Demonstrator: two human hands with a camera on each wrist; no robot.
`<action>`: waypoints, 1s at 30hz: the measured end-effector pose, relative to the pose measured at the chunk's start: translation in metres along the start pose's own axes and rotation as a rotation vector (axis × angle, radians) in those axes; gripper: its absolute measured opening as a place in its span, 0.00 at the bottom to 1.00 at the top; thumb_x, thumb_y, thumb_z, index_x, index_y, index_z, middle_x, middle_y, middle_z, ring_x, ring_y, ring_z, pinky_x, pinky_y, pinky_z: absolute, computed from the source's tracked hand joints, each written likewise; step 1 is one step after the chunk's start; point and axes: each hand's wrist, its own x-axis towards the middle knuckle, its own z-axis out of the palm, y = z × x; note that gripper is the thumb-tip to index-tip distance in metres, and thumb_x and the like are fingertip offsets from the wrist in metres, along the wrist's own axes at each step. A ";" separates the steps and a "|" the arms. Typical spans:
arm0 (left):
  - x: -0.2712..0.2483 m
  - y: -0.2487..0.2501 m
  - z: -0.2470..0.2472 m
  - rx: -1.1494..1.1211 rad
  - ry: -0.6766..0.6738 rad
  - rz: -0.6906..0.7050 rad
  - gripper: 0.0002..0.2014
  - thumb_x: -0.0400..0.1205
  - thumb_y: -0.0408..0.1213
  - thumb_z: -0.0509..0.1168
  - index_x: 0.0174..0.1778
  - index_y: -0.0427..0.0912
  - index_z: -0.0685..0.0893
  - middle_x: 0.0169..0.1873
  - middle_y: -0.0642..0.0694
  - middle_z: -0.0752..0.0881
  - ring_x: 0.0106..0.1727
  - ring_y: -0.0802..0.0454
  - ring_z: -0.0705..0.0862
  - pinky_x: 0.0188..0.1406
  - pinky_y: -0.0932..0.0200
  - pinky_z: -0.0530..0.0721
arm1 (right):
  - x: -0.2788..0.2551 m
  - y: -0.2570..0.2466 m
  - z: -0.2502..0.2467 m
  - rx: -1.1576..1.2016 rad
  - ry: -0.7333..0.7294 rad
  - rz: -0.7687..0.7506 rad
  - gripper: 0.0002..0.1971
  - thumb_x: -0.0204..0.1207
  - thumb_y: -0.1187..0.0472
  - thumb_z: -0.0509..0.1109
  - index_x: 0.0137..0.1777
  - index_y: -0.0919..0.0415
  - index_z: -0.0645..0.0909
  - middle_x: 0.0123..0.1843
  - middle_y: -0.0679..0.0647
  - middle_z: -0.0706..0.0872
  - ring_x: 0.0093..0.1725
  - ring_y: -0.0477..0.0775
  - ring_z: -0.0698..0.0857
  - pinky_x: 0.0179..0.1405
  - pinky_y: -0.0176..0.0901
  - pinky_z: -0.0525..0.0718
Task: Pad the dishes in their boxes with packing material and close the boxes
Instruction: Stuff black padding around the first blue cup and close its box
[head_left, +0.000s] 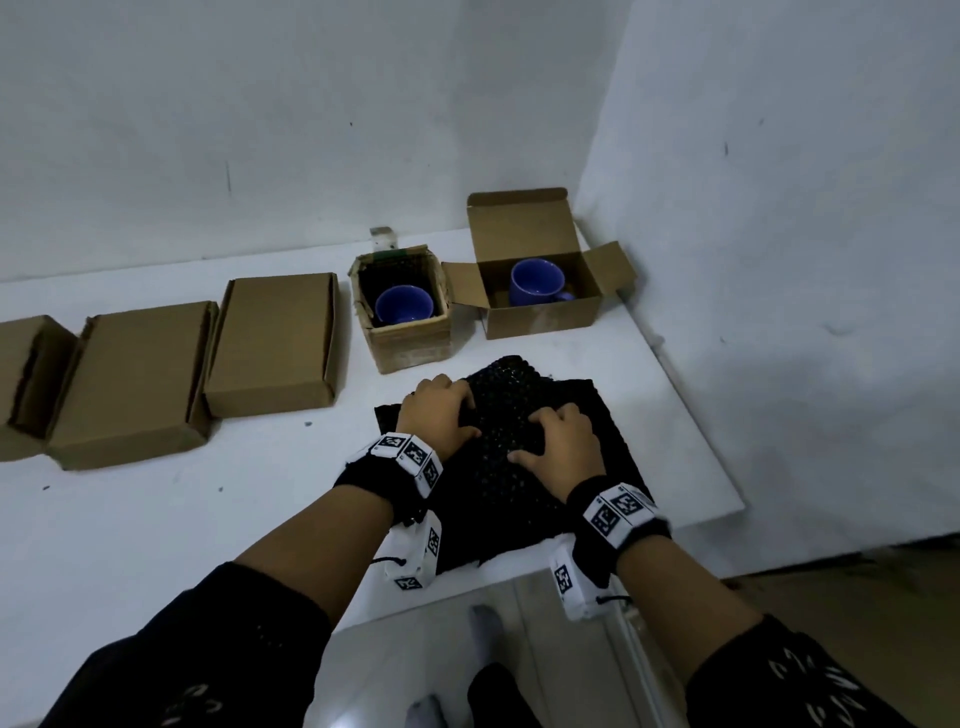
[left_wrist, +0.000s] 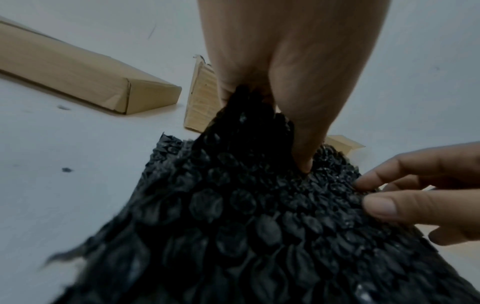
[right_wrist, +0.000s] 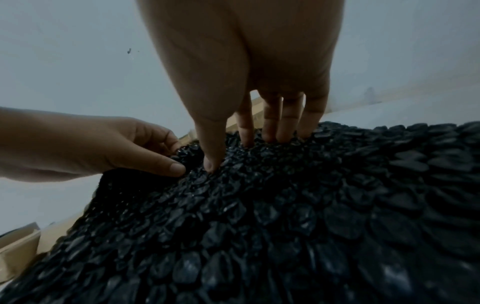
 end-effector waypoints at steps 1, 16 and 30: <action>-0.002 0.001 -0.003 -0.024 0.011 0.015 0.16 0.73 0.48 0.72 0.52 0.49 0.77 0.54 0.45 0.80 0.58 0.44 0.77 0.54 0.50 0.77 | -0.001 0.000 -0.002 0.017 0.029 0.001 0.28 0.70 0.42 0.74 0.66 0.54 0.75 0.65 0.57 0.73 0.65 0.60 0.73 0.60 0.53 0.78; -0.031 0.001 -0.059 -1.243 -0.078 -0.037 0.16 0.82 0.31 0.64 0.67 0.42 0.75 0.58 0.43 0.85 0.58 0.48 0.84 0.59 0.54 0.83 | -0.002 -0.041 -0.063 0.891 -0.073 -0.015 0.35 0.71 0.50 0.76 0.76 0.48 0.66 0.67 0.49 0.75 0.65 0.49 0.77 0.67 0.49 0.78; -0.035 -0.041 -0.084 -0.792 0.256 0.135 0.39 0.67 0.48 0.79 0.72 0.45 0.72 0.68 0.49 0.78 0.68 0.57 0.76 0.70 0.58 0.73 | 0.010 -0.086 -0.102 0.525 -0.161 -0.322 0.11 0.72 0.55 0.76 0.46 0.60 0.82 0.46 0.58 0.86 0.46 0.54 0.85 0.49 0.49 0.82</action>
